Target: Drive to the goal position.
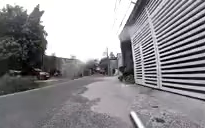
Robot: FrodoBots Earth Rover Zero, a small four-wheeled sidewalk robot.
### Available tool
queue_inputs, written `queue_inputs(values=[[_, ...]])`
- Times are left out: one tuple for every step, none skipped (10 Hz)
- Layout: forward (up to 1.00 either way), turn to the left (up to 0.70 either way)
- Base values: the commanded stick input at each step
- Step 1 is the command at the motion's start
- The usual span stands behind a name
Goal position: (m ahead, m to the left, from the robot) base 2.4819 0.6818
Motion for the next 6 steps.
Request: queue_inputs(values=[[0.50,0.00],[0.50,0.00],[0.50,0.00],[0.50,0.00],[0.50,0.00],[0.50,0.00]])
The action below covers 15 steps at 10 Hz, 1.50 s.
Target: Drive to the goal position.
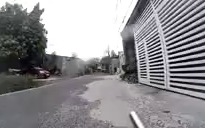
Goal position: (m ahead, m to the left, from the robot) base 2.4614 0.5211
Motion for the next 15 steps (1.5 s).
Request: queue_inputs(values=[[0.50,0.00],[0.50,0.00],[0.50,0.00],[0.50,0.00],[0.50,0.00],[0.50,0.00],[0.50,0.00],[0.50,0.00],[0.50,0.00],[0.50,0.00],[0.50,0.00],[0.50,0.00],[0.50,0.00],[0.50,0.00],[0.50,0.00]])
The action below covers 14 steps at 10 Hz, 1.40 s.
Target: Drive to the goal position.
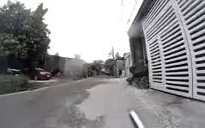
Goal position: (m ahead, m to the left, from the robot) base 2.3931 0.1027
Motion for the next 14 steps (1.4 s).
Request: queue_inputs(values=[[0.50,0.00],[0.50,0.00],[0.50,0.00],[0.50,0.00],[0.50,-0.35],[0.50,-0.50],[0.50,-0.50],[0.50,-0.50],[0.50,-0.50],[0.50,-0.50],[0.50,-0.50],[0.50,-0.50],[0.50,-0.50],[0.50,-0.50]])
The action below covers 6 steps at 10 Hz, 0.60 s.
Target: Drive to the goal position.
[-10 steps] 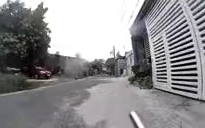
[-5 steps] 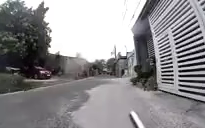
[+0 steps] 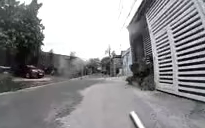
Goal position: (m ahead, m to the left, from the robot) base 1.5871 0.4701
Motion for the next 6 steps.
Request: queue_inputs(values=[[0.50,-0.31],[0.50,0.00],[0.50,0.00],[0.50,0.00],[0.50,0.00],[0.50,0.00]])
